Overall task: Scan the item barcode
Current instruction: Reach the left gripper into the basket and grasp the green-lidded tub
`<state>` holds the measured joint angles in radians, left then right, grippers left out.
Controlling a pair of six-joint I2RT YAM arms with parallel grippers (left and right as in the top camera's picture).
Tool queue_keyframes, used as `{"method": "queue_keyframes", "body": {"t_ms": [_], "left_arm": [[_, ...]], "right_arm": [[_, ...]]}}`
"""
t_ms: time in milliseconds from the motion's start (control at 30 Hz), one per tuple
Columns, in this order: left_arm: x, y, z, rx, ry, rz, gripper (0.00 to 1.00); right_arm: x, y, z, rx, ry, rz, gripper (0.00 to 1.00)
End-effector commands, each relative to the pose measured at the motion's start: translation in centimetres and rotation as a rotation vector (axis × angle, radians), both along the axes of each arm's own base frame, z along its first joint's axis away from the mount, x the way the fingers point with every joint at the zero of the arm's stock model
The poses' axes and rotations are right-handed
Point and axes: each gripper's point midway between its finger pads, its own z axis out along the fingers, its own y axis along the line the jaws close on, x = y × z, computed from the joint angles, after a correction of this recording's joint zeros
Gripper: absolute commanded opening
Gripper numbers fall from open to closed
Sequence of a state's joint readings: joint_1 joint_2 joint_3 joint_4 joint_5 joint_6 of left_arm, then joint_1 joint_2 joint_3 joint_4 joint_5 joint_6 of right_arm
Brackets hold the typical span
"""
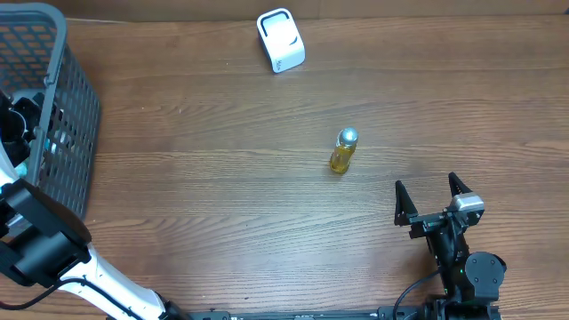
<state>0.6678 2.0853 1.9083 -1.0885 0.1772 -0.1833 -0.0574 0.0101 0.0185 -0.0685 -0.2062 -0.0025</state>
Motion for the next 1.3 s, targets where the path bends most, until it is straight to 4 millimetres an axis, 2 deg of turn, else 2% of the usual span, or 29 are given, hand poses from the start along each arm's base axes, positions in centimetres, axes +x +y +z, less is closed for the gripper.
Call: {"method": "queue_keyframes", "body": {"t_ms": [0,167,300,367,433,533,633,700,767,833,1033,1133,1267], "left_arm": [[0.6,-1.5,-1.5,-0.054,-0.009,-0.032,0.99],[-0.1,-2.1,-4.5,-0.081,0.025,-0.032,0.99],[-0.3,-2.3,-5.8,-0.086,0.031,-0.032,0.99],[-0.2,-2.2,-5.8,-0.082,0.024,-0.033,0.89],[0.1,-2.0,-5.3,-0.074,0.015,-0.033,0.72],[0.1,-1.7,-4.4,-0.066,0.009,-0.027,0.53],[0.1,-1.1,-3.0,-0.056,-0.001,-0.02,0.47],[0.2,-0.7,-1.3,-0.049,-0.011,-0.015,0.44],[0.4,-0.4,1.1,-0.038,-0.028,-0.009,0.45],[0.4,-0.4,5.8,-0.02,-0.054,0.01,0.46],[-1.3,-0.7,15.1,0.078,-0.128,0.055,0.46],[-2.2,-1.3,19.9,0.134,-0.21,0.073,0.45],[-2.9,-3.9,25.5,0.172,-0.362,0.043,0.44]], "right_arm": [[0.0,0.0,-0.2,0.003,-0.002,0.002,1.0],[0.0,0.0,-0.2,0.003,-0.002,0.002,1.0],[0.0,0.0,-0.2,0.003,-0.002,0.002,1.0],[0.0,0.0,-0.2,0.003,-0.002,0.002,1.0],[0.0,0.0,-0.2,0.003,-0.002,0.002,1.0],[0.0,0.0,-0.2,0.003,-0.002,0.002,1.0],[0.0,0.0,-0.2,0.003,-0.002,0.002,1.0],[0.0,0.0,-0.2,0.003,-0.002,0.002,1.0],[0.0,0.0,-0.2,0.003,-0.002,0.002,1.0],[0.0,0.0,-0.2,0.003,-0.002,0.002,1.0],[0.0,0.0,-0.2,0.003,-0.002,0.002,1.0],[0.0,0.0,-0.2,0.003,-0.002,0.002,1.0],[0.0,0.0,-0.2,0.003,-0.002,0.002,1.0]]}}
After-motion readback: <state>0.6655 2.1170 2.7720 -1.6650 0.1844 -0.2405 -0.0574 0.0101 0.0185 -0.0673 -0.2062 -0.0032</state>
